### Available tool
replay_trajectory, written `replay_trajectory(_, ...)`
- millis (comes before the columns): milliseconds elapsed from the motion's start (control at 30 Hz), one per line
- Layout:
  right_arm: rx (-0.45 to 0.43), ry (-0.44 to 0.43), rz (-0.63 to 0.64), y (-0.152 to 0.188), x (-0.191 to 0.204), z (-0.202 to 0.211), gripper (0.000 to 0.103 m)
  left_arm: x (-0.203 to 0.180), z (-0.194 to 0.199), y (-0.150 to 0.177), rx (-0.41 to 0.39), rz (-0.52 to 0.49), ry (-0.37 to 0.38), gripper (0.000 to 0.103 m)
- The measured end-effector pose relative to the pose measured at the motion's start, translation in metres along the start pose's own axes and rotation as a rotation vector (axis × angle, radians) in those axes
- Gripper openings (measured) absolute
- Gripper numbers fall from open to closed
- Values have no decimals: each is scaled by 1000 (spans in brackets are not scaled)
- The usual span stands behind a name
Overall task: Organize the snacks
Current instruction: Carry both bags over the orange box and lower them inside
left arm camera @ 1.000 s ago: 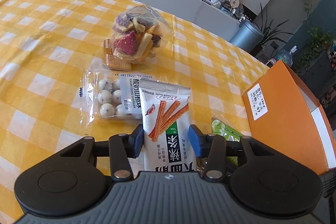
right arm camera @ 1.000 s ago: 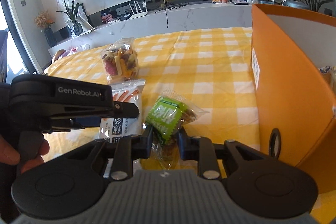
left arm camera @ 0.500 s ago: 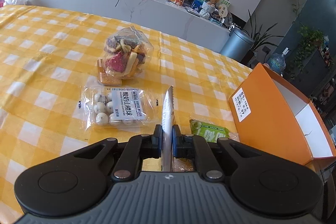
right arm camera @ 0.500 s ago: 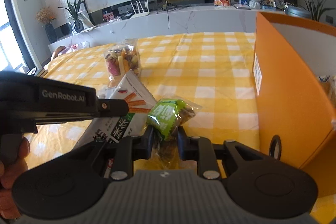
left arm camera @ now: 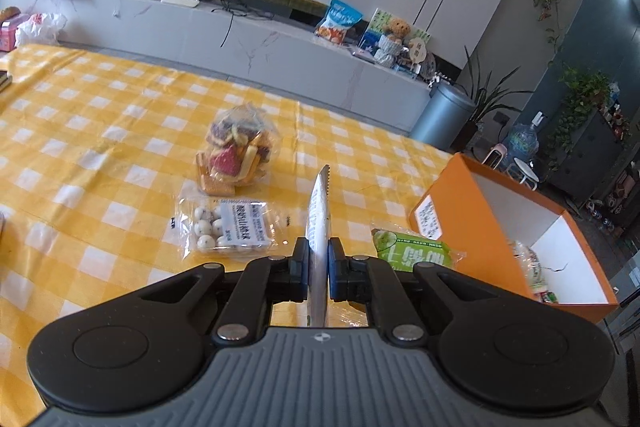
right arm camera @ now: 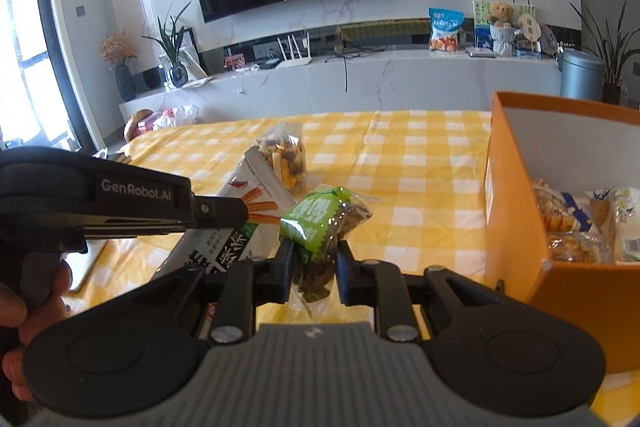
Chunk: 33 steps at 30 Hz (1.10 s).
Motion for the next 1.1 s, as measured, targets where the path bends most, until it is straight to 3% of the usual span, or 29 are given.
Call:
replay_trajectory(367,-135,14,25,-26,-6,79,19,-60,45,-21,-93,-88,111,9)
replay_trajectory(667,-182,81,20,-49,-58,145,19,-126,50,-45,-112,-164,251,10)
replay_trajectory(833,-183,129,-60,-58,-104,169,19,-169,32,-51,-68,-204,335,10)
replay_trajectory(967,-159,137,-121,-63,-134,175,19,-199,7,-51,-15,-243,353,10)
replay_trajectory(1100,-95,184,-99,-69,-157,171,19,-216,-22,-48,68,-236,372,9)
Point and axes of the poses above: each gripper's, at about its wrist camera, not at the fingertips, and z roughly against the way its jaws point, x to its left, y to its underside, the point moved 6 cm from there along -z, roughly the way its jaws point, and after that the axes turned 14 degrees about -y, right-handed, at the moved point
